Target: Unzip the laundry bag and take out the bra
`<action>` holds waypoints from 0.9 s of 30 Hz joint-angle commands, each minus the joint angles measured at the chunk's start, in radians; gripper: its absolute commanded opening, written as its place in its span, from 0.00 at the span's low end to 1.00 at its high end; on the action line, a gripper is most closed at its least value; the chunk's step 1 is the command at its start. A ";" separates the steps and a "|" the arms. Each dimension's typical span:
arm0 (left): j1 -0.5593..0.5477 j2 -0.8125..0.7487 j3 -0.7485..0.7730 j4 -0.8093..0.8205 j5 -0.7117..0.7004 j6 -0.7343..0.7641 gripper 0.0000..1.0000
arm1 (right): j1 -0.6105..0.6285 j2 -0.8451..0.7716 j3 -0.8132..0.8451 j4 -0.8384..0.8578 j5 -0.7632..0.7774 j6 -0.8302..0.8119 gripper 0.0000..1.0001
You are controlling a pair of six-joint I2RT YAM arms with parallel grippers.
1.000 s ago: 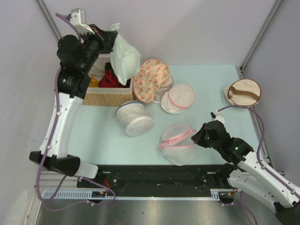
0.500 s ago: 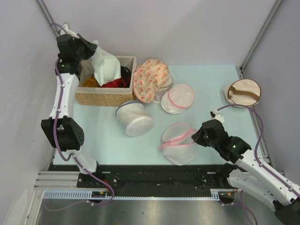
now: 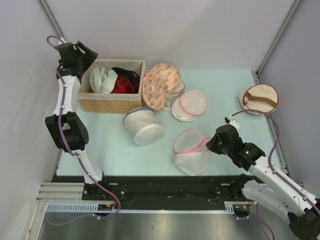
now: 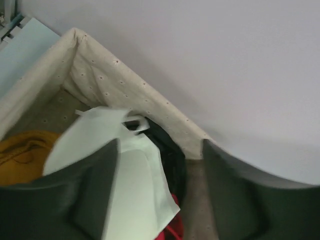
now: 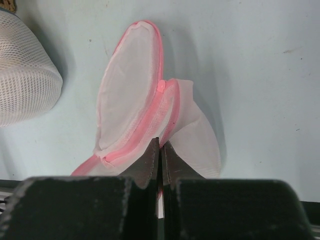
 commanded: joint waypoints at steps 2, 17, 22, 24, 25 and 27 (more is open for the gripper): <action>-0.046 -0.023 0.070 -0.043 -0.021 0.036 0.95 | -0.010 0.024 0.028 0.043 0.000 -0.022 0.00; -0.316 -0.596 -0.726 0.254 0.138 0.030 0.99 | -0.011 -0.099 0.070 -0.004 0.023 -0.030 0.00; -0.402 -0.701 -0.828 0.218 0.226 0.071 0.98 | -0.036 -0.143 0.134 -0.118 0.137 -0.083 0.00; -0.459 -0.745 -0.834 0.157 0.230 0.114 0.98 | -0.050 -0.154 0.156 -0.155 0.193 -0.117 0.00; -0.474 -0.760 -0.854 0.144 0.230 0.119 0.98 | -0.074 -0.163 0.163 -0.164 0.224 -0.135 0.00; -0.514 -0.815 -0.878 0.133 0.252 0.127 0.98 | -0.105 -0.166 0.193 -0.185 0.247 -0.165 0.00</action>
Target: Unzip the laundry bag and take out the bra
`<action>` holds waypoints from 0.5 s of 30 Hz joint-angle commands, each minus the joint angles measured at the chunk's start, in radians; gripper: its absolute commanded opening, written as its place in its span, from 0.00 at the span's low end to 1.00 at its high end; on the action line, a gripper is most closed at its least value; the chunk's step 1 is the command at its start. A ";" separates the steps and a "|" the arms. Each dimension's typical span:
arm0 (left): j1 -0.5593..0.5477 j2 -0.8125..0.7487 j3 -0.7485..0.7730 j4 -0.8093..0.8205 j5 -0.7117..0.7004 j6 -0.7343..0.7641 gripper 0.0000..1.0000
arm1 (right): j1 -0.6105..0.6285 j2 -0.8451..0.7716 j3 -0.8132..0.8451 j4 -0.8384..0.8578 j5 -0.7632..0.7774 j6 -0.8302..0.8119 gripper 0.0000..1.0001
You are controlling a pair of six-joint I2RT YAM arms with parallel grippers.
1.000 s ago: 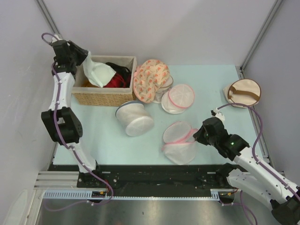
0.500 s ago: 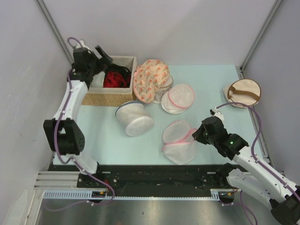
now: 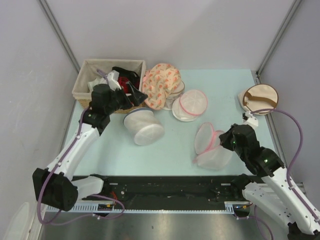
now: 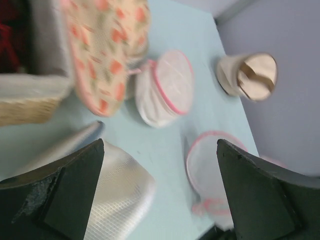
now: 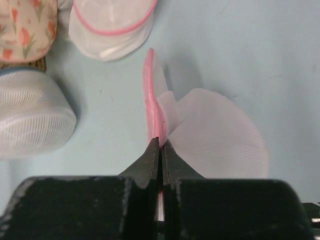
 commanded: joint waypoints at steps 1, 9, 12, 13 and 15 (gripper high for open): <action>-0.073 -0.131 -0.062 -0.019 0.086 0.043 0.98 | -0.069 -0.021 0.078 -0.066 0.108 -0.095 0.00; -0.132 -0.233 -0.043 -0.095 0.140 0.073 0.99 | -0.186 0.067 0.170 -0.141 0.072 -0.118 0.78; -0.135 -0.265 -0.032 -0.098 0.183 0.057 0.99 | -0.186 0.074 0.197 -0.161 0.094 -0.110 0.88; -0.135 -0.274 -0.038 -0.098 0.192 0.054 0.99 | -0.186 0.073 0.217 -0.162 0.094 -0.113 0.98; -0.136 -0.308 -0.053 -0.109 0.197 0.057 0.99 | -0.186 0.080 0.236 -0.173 0.099 -0.116 1.00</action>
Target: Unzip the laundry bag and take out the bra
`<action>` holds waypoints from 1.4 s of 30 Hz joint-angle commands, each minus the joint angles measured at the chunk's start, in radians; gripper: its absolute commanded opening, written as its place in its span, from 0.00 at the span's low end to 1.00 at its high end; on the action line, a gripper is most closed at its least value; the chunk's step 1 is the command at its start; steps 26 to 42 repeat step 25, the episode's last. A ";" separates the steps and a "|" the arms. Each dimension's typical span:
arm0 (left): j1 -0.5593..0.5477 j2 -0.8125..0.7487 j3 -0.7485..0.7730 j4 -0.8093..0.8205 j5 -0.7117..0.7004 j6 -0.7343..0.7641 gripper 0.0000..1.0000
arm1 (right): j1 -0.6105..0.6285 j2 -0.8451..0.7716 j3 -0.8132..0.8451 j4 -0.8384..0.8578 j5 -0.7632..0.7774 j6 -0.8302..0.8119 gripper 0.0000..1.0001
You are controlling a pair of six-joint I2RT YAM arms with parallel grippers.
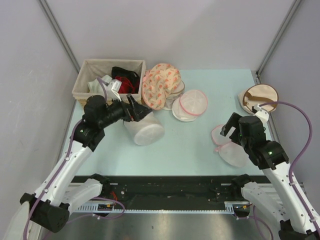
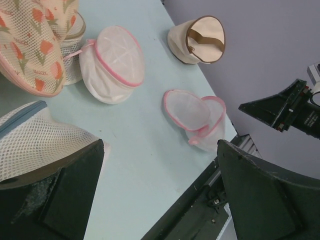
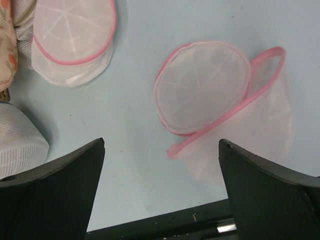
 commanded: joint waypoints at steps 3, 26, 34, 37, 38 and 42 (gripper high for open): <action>-0.008 -0.103 -0.041 -0.039 0.068 0.051 0.99 | -0.004 0.001 0.099 -0.033 0.013 -0.029 1.00; -0.008 -0.204 -0.290 -0.037 -0.021 0.070 1.00 | -0.005 0.024 0.099 -0.079 0.011 -0.043 1.00; -0.008 -0.204 -0.290 -0.037 -0.021 0.070 1.00 | -0.005 0.024 0.099 -0.079 0.011 -0.043 1.00; -0.008 -0.204 -0.290 -0.037 -0.021 0.070 1.00 | -0.005 0.024 0.099 -0.079 0.011 -0.043 1.00; -0.008 -0.204 -0.290 -0.037 -0.021 0.070 1.00 | -0.005 0.024 0.099 -0.079 0.011 -0.043 1.00; -0.008 -0.204 -0.290 -0.037 -0.021 0.070 1.00 | -0.005 0.024 0.099 -0.079 0.011 -0.043 1.00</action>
